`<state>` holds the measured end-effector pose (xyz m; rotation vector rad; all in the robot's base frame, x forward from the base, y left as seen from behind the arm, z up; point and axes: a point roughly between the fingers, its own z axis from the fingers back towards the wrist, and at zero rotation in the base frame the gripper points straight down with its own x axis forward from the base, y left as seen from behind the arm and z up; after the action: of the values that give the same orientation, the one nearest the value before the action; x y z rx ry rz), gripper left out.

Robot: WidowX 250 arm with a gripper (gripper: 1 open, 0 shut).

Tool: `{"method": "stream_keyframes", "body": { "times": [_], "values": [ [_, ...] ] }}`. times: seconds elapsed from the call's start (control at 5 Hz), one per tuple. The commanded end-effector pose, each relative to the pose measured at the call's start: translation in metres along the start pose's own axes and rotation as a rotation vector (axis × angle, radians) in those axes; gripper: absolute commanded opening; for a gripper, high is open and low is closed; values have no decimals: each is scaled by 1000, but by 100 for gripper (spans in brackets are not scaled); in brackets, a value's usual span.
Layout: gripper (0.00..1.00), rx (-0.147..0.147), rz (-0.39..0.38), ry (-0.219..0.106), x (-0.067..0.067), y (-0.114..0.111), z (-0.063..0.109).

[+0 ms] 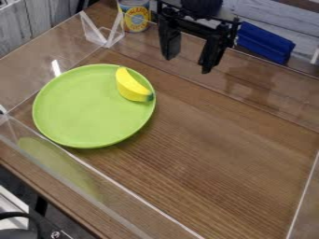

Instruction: Put the banana in the green plate

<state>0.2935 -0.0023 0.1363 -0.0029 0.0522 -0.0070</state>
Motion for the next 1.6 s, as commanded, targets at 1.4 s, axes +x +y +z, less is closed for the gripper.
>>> {"method": "stream_keyframes", "body": {
  "times": [1.4],
  "values": [
    [100,49,-551,-22,-10,87,-31]
  ]
}}
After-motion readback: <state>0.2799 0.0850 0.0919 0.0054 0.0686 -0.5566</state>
